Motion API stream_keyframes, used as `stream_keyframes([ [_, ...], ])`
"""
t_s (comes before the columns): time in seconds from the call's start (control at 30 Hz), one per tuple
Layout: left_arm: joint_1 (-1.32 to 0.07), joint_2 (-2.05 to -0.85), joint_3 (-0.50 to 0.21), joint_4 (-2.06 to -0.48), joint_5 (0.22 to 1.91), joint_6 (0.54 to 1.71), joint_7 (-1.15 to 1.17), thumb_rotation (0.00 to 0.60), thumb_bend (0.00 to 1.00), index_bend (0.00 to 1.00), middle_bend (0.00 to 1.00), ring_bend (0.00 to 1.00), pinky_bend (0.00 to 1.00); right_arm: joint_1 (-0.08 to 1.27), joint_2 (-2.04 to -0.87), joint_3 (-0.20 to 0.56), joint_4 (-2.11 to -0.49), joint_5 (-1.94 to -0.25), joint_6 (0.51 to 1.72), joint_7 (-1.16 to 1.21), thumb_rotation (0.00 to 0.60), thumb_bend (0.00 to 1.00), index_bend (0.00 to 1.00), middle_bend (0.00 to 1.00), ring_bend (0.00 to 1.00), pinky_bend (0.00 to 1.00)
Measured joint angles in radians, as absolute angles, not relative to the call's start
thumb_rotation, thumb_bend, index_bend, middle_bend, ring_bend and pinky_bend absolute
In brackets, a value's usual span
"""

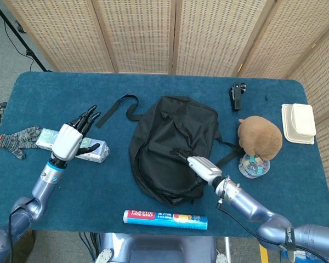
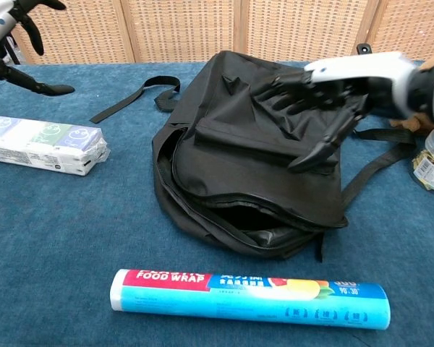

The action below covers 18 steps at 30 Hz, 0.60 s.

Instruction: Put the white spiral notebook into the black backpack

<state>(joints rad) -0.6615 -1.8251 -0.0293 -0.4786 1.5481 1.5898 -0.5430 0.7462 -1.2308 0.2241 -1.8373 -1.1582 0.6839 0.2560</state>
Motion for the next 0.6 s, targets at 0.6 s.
stream_keyframes([
  [0.6,-0.392,-1.334,-0.03,-1.348,1.342,1.48,-0.225,0.6,0.0,0.0,0.0,0.0,0.0,0.375,-1.132,0.066,-1.536,-1.484,1.245,0.08,0.6,0.0,0.0,0.0,0.0,0.0],
])
